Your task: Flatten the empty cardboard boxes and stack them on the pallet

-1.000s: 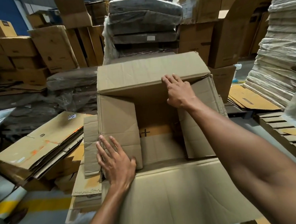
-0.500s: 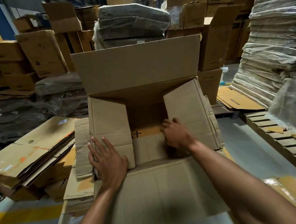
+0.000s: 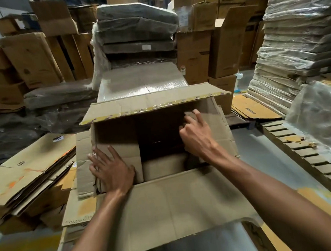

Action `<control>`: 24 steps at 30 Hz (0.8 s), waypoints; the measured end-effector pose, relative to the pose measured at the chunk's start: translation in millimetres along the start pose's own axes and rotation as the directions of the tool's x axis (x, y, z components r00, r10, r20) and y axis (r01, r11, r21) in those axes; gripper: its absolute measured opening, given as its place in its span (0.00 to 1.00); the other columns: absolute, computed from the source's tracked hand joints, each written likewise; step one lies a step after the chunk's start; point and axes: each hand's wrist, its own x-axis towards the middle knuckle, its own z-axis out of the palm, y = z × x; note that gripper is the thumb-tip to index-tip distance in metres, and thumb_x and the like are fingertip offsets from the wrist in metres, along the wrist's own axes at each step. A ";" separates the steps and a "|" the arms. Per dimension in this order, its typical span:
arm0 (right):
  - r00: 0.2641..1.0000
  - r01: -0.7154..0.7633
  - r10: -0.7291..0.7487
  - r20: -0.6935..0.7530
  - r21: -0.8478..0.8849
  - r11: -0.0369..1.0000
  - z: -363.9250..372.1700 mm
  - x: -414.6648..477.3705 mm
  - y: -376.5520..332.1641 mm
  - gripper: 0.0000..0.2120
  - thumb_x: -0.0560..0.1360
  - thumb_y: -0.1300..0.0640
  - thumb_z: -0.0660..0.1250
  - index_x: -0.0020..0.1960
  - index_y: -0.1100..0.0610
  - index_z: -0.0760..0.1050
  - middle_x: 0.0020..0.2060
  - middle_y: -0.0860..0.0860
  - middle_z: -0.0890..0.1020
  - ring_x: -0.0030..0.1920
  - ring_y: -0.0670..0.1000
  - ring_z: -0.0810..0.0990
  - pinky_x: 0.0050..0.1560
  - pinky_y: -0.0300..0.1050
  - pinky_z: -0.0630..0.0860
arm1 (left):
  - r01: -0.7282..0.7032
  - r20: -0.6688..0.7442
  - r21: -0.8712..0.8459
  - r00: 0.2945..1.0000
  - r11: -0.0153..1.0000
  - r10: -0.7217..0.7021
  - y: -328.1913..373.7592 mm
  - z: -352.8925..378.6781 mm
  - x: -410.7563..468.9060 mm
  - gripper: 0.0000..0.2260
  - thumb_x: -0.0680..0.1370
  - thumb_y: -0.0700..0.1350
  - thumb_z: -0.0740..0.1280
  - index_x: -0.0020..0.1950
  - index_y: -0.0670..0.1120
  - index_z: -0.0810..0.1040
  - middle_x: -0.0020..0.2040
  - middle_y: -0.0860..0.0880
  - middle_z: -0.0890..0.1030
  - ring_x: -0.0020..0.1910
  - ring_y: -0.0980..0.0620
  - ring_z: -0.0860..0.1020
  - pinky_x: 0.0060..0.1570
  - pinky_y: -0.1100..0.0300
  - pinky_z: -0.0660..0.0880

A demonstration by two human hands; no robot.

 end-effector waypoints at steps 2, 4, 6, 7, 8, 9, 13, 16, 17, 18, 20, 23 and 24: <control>0.998 -0.064 0.064 -0.005 0.013 0.998 -3.4 -4.9 3.7 0.05 0.74 0.60 0.69 0.47 0.57 0.84 0.42 0.54 0.85 0.66 0.57 0.74 0.74 0.59 0.45 | -0.027 0.018 -0.003 0.999 1.000 0.027 0.9 -0.6 1.9 0.46 0.75 0.58 0.69 0.82 0.40 0.50 0.79 0.28 0.42 0.77 0.25 0.42 0.74 0.32 0.49; 0.990 -0.144 0.144 0.001 -0.040 0.989 -10.8 -8.0 9.6 0.06 0.75 0.58 0.69 0.49 0.55 0.84 0.45 0.53 0.85 0.70 0.56 0.70 0.75 0.61 0.43 | -0.021 0.041 -0.012 0.999 1.000 0.021 0.9 -0.2 5.0 0.45 0.76 0.58 0.68 0.82 0.40 0.48 0.79 0.29 0.39 0.77 0.25 0.40 0.75 0.32 0.47; 0.961 -0.270 0.276 0.029 -0.120 0.955 -16.6 -9.8 24.0 0.08 0.78 0.55 0.67 0.53 0.53 0.83 0.50 0.52 0.84 0.72 0.57 0.68 0.73 0.63 0.38 | -0.003 0.056 -0.007 0.998 1.000 0.004 1.8 -1.7 9.6 0.45 0.76 0.59 0.69 0.82 0.41 0.48 0.79 0.29 0.39 0.77 0.25 0.41 0.75 0.32 0.47; 0.938 -0.334 0.344 0.041 -0.160 0.929 -17.4 -12.1 33.8 0.10 0.79 0.53 0.66 0.56 0.53 0.82 0.53 0.53 0.84 0.72 0.57 0.69 0.72 0.64 0.36 | 0.003 0.066 -0.003 0.998 1.000 -0.003 3.0 -3.0 11.9 0.45 0.76 0.59 0.69 0.82 0.41 0.49 0.79 0.29 0.38 0.77 0.25 0.41 0.75 0.32 0.47; 0.917 -0.378 0.395 0.054 -0.196 0.905 -16.4 -15.7 44.6 0.12 0.79 0.51 0.65 0.59 0.53 0.81 0.56 0.54 0.83 0.72 0.57 0.69 0.73 0.67 0.35 | 0.011 0.086 0.005 0.996 1.000 -0.012 4.7 -4.7 13.2 0.45 0.76 0.59 0.69 0.82 0.42 0.49 0.79 0.29 0.38 0.77 0.24 0.40 0.75 0.31 0.46; 0.905 -0.395 0.420 0.067 -0.233 0.889 -11.6 -20.3 54.6 0.15 0.79 0.50 0.64 0.63 0.53 0.79 0.61 0.55 0.82 0.74 0.58 0.67 0.74 0.69 0.35 | 0.016 0.105 0.016 0.994 1.000 -0.018 6.0 -5.4 14.4 0.44 0.77 0.59 0.68 0.83 0.43 0.49 0.79 0.29 0.37 0.77 0.25 0.40 0.75 0.31 0.45; 0.910 -0.317 0.376 0.176 -0.291 0.903 30.5 -42.0 76.0 0.27 0.82 0.49 0.58 0.80 0.54 0.62 0.80 0.59 0.60 0.82 0.61 0.47 0.74 0.72 0.32 | -0.205 0.027 0.114 0.979 0.972 0.203 5.1 -2.3 16.1 0.36 0.76 0.51 0.67 0.81 0.44 0.58 0.82 0.34 0.44 0.79 0.29 0.44 0.74 0.30 0.41; 0.862 -0.455 0.452 0.228 -0.042 0.889 68.9 -56.9 77.4 0.34 0.83 0.50 0.58 0.83 0.54 0.47 0.83 0.55 0.47 0.82 0.62 0.44 0.76 0.74 0.46 | -0.525 0.130 0.208 0.851 0.825 0.509 11.8 -1.5 22.2 0.31 0.79 0.55 0.63 0.81 0.51 0.60 0.83 0.44 0.48 0.81 0.35 0.46 0.74 0.29 0.46; 0.836 -0.521 0.485 0.256 0.096 0.848 77.3 -61.4 74.9 0.37 0.82 0.48 0.61 0.84 0.53 0.44 0.83 0.53 0.46 0.82 0.62 0.45 0.75 0.74 0.50 | -0.605 0.238 0.231 0.795 0.762 0.558 17.3 -1.5 26.5 0.29 0.81 0.58 0.60 0.81 0.55 0.59 0.84 0.47 0.45 0.81 0.38 0.44 0.74 0.29 0.46; 0.816 -0.564 0.497 0.294 0.217 0.797 83.5 -65.1 71.4 0.42 0.81 0.46 0.64 0.83 0.52 0.40 0.83 0.52 0.44 0.82 0.62 0.46 0.74 0.74 0.54 | -0.662 0.342 0.267 0.744 0.700 0.574 23.6 -2.4 31.0 0.27 0.81 0.62 0.58 0.80 0.58 0.62 0.84 0.49 0.44 0.82 0.40 0.43 0.75 0.30 0.44; 0.802 -0.591 0.485 0.350 0.345 0.729 91.8 -69.5 62.3 0.50 0.78 0.48 0.69 0.82 0.50 0.33 0.83 0.50 0.40 0.81 0.64 0.47 0.73 0.73 0.59 | -0.703 0.490 0.326 0.697 0.632 0.523 33.0 -3.6 38.6 0.25 0.81 0.66 0.56 0.75 0.59 0.71 0.84 0.52 0.47 0.82 0.42 0.44 0.75 0.31 0.41; 0.797 -0.601 0.510 0.323 0.347 0.720 98.9 -67.9 57.8 0.52 0.75 0.59 0.69 0.82 0.50 0.33 0.83 0.51 0.40 0.81 0.66 0.49 0.72 0.71 0.63 | -0.697 0.489 0.344 0.705 0.629 0.513 40.1 -7.5 41.4 0.27 0.78 0.68 0.59 0.70 0.55 0.78 0.83 0.51 0.56 0.82 0.42 0.50 0.75 0.33 0.43; 0.800 -0.597 0.513 0.311 0.334 0.729 99.5 -66.8 59.3 0.51 0.75 0.60 0.68 0.83 0.50 0.34 0.83 0.50 0.41 0.81 0.66 0.49 0.73 0.71 0.63 | -0.696 0.420 0.340 0.714 0.632 0.561 41.8 -11.1 40.5 0.27 0.77 0.68 0.60 0.66 0.54 0.81 0.81 0.50 0.60 0.81 0.42 0.52 0.74 0.33 0.45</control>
